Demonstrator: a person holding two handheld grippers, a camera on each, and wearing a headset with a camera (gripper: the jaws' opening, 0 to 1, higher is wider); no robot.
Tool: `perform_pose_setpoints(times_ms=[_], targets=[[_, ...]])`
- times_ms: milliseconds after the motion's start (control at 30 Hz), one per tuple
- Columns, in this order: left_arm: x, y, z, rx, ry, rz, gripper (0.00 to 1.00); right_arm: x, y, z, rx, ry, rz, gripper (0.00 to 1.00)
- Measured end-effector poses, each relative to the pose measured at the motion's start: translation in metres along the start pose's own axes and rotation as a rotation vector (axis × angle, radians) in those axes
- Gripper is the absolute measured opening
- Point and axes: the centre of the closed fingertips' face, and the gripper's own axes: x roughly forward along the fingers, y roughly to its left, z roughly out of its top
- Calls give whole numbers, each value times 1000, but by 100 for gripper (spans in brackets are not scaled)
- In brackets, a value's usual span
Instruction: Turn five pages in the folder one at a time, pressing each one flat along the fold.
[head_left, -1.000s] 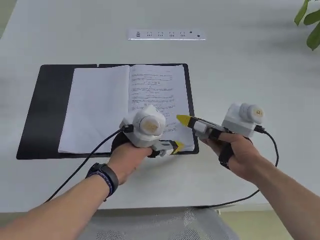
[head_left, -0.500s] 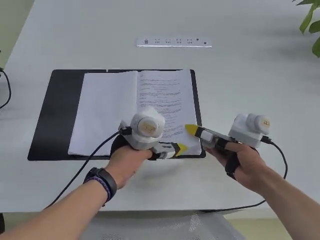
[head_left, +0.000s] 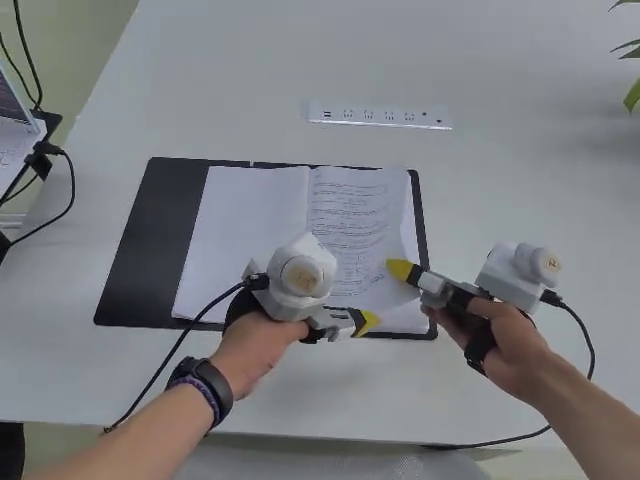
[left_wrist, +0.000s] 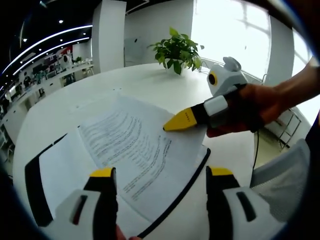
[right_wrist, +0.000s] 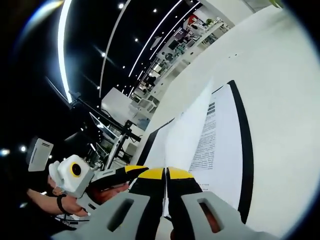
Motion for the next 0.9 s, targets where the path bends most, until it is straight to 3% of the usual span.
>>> perform_pose_setpoints(times_ms=[533,900], targets=[[-47,34,-9,-67,-53,72,72,29,52,-1,-61,5,77,0],[-77,53,-23,-77,-57,103,73,55,79,-7,-95,31,131,0]])
